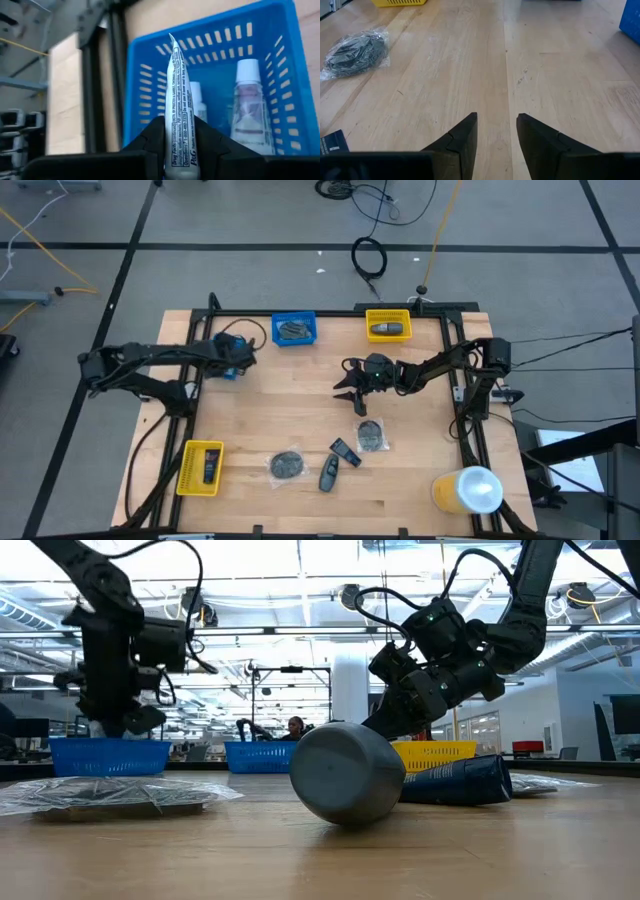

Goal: Pick & Place Travel size toiletries
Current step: Put the white toothpaste into the left blue bin

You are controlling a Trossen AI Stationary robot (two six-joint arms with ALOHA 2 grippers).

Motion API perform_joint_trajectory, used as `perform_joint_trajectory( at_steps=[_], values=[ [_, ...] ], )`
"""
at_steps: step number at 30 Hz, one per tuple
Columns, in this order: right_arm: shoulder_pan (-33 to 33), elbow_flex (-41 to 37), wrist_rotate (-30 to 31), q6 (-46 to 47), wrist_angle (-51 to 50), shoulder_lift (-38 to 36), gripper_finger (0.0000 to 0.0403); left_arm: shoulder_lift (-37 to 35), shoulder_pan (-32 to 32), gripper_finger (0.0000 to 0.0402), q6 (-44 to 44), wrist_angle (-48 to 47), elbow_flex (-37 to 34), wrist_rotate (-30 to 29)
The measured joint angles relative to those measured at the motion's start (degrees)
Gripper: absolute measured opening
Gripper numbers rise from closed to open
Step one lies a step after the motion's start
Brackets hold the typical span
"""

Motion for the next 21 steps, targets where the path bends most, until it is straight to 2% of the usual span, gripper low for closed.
perform_joint_trajectory(
  at_steps=[7, 15, 18, 21],
  values=[
    [0.00, 0.00, -0.02, 0.05, -0.04, 0.00, 0.0126, 0.02, 5.72, 0.0065, 8.10, 7.29, -1.55, 6.67],
    [0.00, 0.00, -0.03, 1.47, -0.05, 0.00, 0.0126, 0.02, 9.31, 0.0066, 12.61, 8.49, -1.55, 9.65],
    [0.07, 0.00, -0.04, 1.51, -0.11, 0.00, 0.0127, 0.02, 10.49, 0.0087, 14.83, 8.47, -1.55, 12.12],
    [0.57, 0.00, -0.01, 1.90, -0.24, 0.00, 0.0129, 0.02, 11.36, 0.0135, 16.11, 8.48, -1.55, 13.44]
  ],
)
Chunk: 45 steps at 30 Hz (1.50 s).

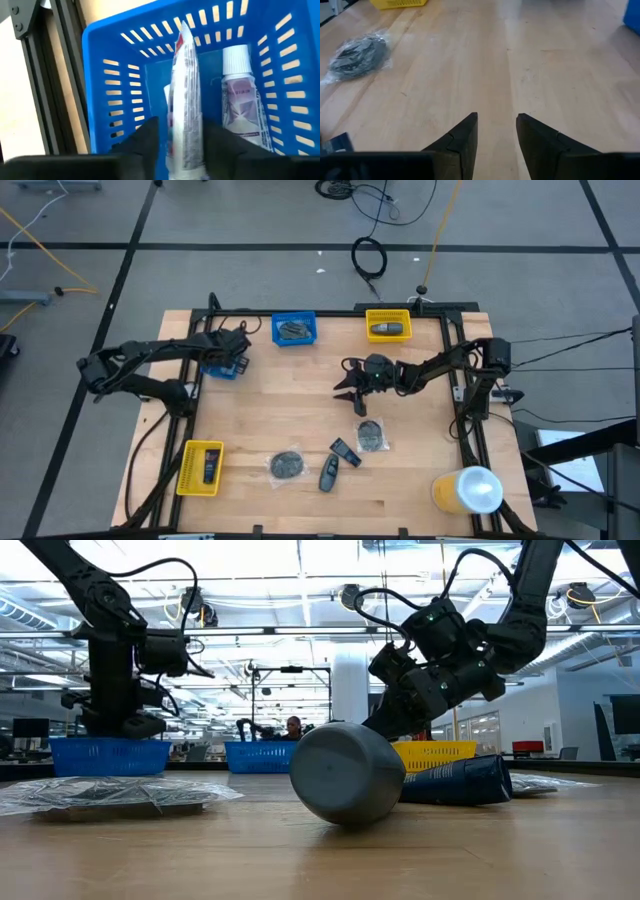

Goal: Pick & Place Travel size toiletries
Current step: Put the white toothpaste into the left blue bin, then put the black deodorant into the top yellow bin

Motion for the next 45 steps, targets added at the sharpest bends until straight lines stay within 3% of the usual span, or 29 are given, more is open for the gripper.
perform_joint_trajectory(
  at_steps=[8, 14, 19, 27, 34, 37, 45],
  values=[
    [2.76, -0.04, 0.18, -3.62, -2.98, -1.75, 0.0151, -2.70, 0.60, 0.0286, 2.37, -1.74, 1.04, 0.33],
    [6.34, -0.06, 7.18, -7.12, -10.67, -8.49, 0.0188, -11.73, -4.47, 0.0338, 2.47, -0.82, 1.86, 1.55],
    [9.67, -0.02, 7.18, -6.73, -14.01, -12.88, 0.0230, -18.75, -12.40, 0.0346, 2.31, 6.56, 1.12, 1.53],
    [14.73, 0.02, -5.94, -4.02, -11.95, -12.43, 0.0303, -19.81, -26.62, 0.0347, 12.42, 37.68, -6.10, 1.68],
    [18.71, 1.17, -14.03, -3.44, -7.78, -9.26, 0.0322, -12.83, -34.87, 0.0347, 15.04, 67.68, -15.85, 1.68],
    [20.52, 3.85, -18.27, -4.95, -5.90, -5.14, 0.0322, -7.78, -37.66, 0.0347, 12.85, 74.35, -17.00, 1.66],
    [22.78, 14.25, -18.05, -12.40, -10.93, 6.36, 0.0325, 5.58, -42.53, 0.0347, 9.39, 88.93, -17.05, 1.46]
  ],
)
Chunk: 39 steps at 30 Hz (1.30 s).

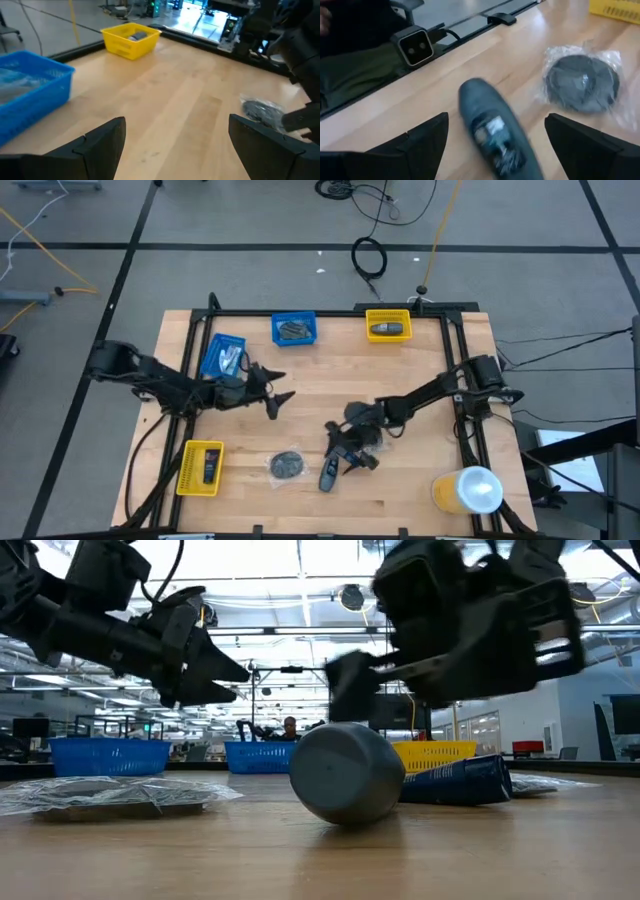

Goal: Pick & Place Travel size toiletries
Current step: Put the black deodorant into the top yellow bin

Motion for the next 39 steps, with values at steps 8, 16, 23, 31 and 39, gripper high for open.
perform_joint_trajectory(
  at_steps=[8, 16, 23, 31, 39],
  values=[
    [3.42, 9.30, 2.08, -10.80, -11.86, 5.29, 0.0346, 5.15, -1.24, 0.0347, -2.77, 4.03, 0.11, -0.01],
    [3.50, 10.65, 4.79, -15.68, -11.46, 6.78, 0.0337, 5.13, -1.23, 0.0347, -3.10, 4.20, 0.07, -0.04],
    [3.05, 10.62, 4.86, -15.54, -11.74, 6.84, 0.0318, 5.13, -1.25, 0.0347, -2.84, 4.17, 0.11, -0.02],
    [3.07, 10.41, 6.22, -11.97, -12.33, 6.89, 0.0270, 5.13, -2.69, 0.0347, -1.30, 3.75, 0.11, 0.02],
    [3.17, 10.40, 9.40, -9.42, -12.30, 6.84, 0.0198, 5.13, -2.71, 0.0347, -1.35, 3.75, 0.11, 0.02]
  ],
)
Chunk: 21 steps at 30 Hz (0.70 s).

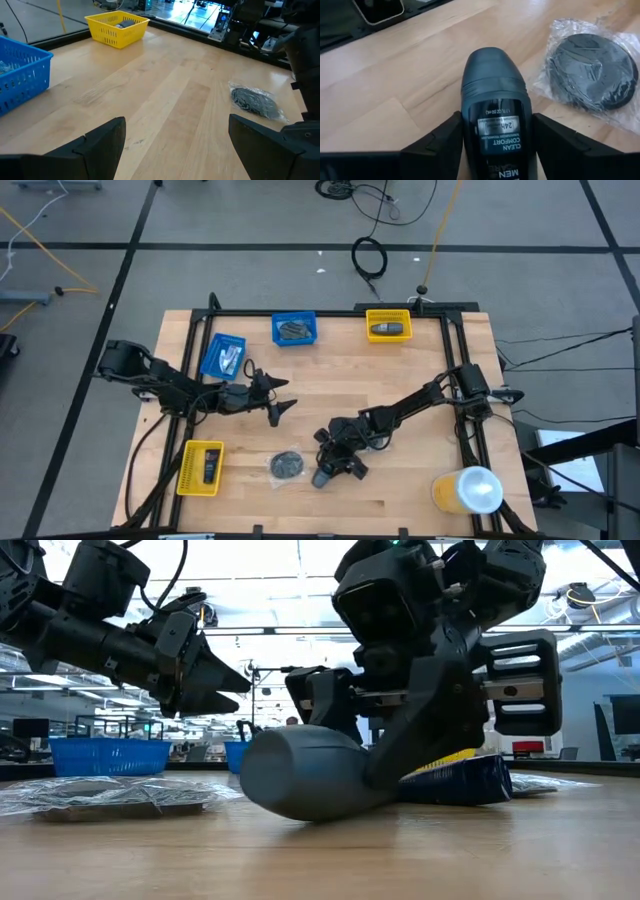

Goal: Pick & Place Travel size toiletries
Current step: Put the black deodorant into the top yellow bin

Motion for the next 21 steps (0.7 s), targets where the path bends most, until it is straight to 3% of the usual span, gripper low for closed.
perform_joint_trajectory(
  at_steps=[10, 15, 21],
  values=[
    [-1.57, -0.09, 1.95, 8.19, 1.69, -3.04, 0.0214, 0.00, 0.03, 0.0347, -0.67, -0.42, 0.06, 0.02],
    [-1.64, -4.14, 13.68, 10.05, 4.97, -7.40, 0.0208, 0.00, -0.02, 0.0347, -1.59, -2.84, 0.06, 0.03],
    [-2.63, -17.87, 30.52, 17.52, 9.31, -17.95, 0.0210, 0.02, -0.18, 0.0347, -3.16, -4.95, 0.06, 0.04]
  ],
)
